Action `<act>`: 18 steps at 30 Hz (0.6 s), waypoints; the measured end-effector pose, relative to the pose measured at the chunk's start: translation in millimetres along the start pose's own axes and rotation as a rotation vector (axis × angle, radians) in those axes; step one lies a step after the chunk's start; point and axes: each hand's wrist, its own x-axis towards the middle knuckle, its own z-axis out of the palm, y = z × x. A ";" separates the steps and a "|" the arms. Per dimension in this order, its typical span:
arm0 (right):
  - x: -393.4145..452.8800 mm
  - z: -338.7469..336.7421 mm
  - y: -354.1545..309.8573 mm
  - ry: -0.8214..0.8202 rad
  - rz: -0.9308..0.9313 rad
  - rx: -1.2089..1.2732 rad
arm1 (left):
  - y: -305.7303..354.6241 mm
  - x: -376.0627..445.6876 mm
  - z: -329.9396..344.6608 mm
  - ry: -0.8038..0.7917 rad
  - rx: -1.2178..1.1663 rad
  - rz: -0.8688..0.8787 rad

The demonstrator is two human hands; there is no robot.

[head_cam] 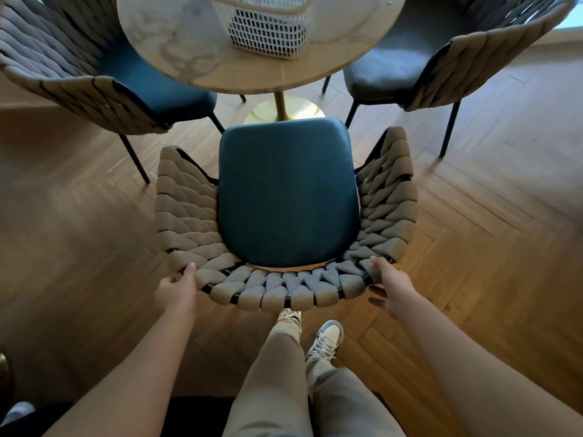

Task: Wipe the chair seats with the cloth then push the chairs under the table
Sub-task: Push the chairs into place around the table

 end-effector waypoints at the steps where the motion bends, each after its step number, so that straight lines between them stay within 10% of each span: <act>1: -5.3 -4.5 -1.0 0.007 -0.028 -0.017 | 1.2 -7.8 -2.9 0.056 0.044 0.094; 9: -46.6 -39.4 -25.6 0.033 -0.248 -0.171 | 29.7 -92.9 13.5 -0.246 0.116 0.596; 18: -61.0 -76.0 -47.3 0.041 -0.383 -0.241 | 68.1 -158.4 76.2 -0.589 0.220 0.727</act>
